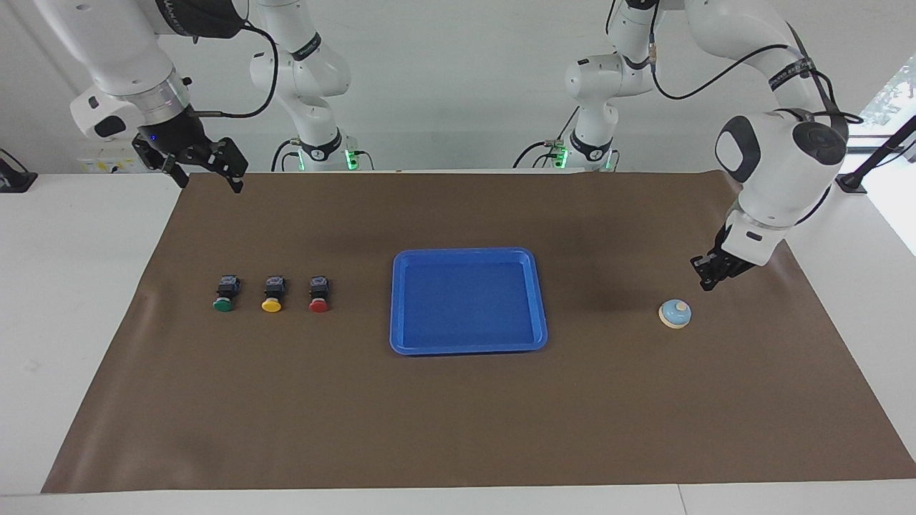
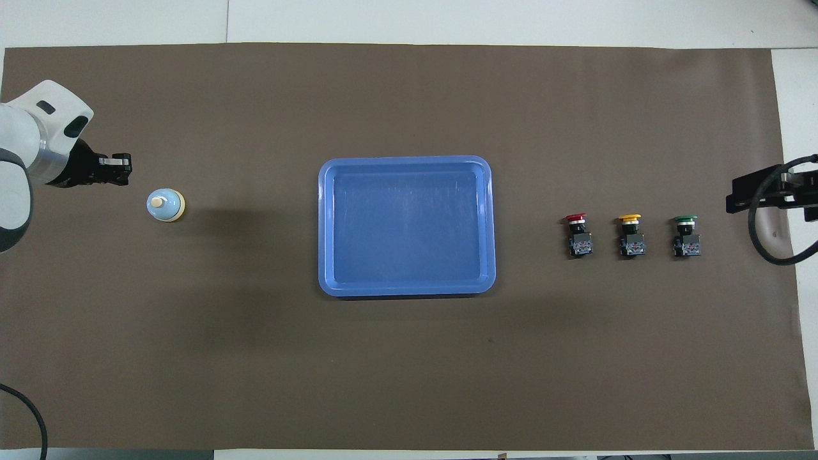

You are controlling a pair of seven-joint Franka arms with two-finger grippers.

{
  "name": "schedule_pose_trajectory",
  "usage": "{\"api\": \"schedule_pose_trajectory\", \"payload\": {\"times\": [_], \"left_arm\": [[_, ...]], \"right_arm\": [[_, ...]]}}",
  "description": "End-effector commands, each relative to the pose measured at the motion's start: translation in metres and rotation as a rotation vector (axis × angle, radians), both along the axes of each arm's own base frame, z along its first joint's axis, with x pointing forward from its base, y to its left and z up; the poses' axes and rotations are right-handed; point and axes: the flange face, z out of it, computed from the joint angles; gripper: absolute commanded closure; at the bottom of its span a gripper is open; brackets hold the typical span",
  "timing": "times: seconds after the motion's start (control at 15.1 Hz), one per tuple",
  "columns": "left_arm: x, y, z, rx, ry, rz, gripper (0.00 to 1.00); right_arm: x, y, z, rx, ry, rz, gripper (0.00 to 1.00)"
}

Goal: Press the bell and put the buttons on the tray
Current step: 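Move the left gripper over the bell and press it down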

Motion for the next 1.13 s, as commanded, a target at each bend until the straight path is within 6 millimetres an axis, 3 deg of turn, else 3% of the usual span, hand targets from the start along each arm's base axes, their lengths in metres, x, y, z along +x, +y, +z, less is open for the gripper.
{"api": "schedule_pose_trajectory", "payload": {"times": [0.0, 0.66, 1.06], "left_arm": [[0.002, 0.009, -0.023, -0.006, -0.03, 0.017, 1.0], [-0.01, 0.003, -0.071, -0.009, -0.004, 0.006, 1.0], [-0.009, -0.007, -0.117, -0.015, 0.016, -0.013, 1.0]], "right_arm": [[-0.004, -0.002, -0.001, 0.007, -0.002, 0.015, 0.0], [-0.004, -0.002, -0.001, 0.007, -0.002, 0.015, 0.0], [-0.004, -0.002, -0.001, 0.007, -0.002, 0.015, 0.0]]}}
